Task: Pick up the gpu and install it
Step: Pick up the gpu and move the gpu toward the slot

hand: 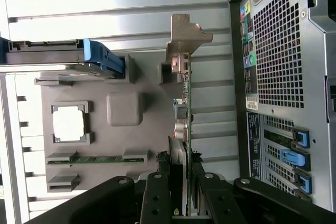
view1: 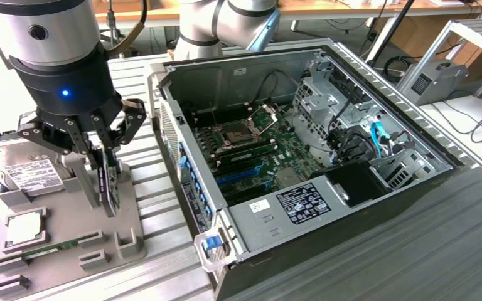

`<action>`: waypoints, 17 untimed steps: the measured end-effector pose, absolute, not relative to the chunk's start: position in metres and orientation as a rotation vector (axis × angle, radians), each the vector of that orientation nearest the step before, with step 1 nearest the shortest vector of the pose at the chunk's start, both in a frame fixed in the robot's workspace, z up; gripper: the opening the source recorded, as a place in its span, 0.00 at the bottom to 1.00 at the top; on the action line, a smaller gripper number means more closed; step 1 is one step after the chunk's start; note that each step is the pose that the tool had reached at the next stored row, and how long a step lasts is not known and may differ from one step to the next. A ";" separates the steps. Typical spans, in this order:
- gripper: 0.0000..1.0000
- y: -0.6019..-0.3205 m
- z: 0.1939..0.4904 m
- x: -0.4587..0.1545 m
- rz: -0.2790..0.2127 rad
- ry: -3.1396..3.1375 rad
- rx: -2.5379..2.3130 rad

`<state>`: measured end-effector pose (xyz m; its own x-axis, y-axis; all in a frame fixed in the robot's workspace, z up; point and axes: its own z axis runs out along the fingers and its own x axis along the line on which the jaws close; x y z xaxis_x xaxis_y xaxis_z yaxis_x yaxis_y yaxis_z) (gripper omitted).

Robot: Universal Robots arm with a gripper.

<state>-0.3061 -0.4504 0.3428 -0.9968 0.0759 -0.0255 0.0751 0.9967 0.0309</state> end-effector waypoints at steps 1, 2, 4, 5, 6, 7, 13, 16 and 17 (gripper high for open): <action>0.26 -0.450 0.346 -0.306 0.047 3.112 0.118; 0.26 -0.450 0.348 -0.306 0.046 3.112 0.118; 0.26 -0.450 0.353 -0.306 0.047 3.112 0.118; 0.26 -0.450 0.356 -0.306 0.047 3.112 0.118; 0.26 -0.450 0.357 -0.306 0.047 3.112 0.118; 0.26 -0.450 0.359 -0.306 0.047 3.112 0.118; 0.26 -0.450 0.374 -0.306 0.047 3.112 0.118; 0.26 -0.450 0.377 -0.306 0.047 3.112 0.118; 0.26 -0.450 0.380 -0.306 0.047 3.112 0.118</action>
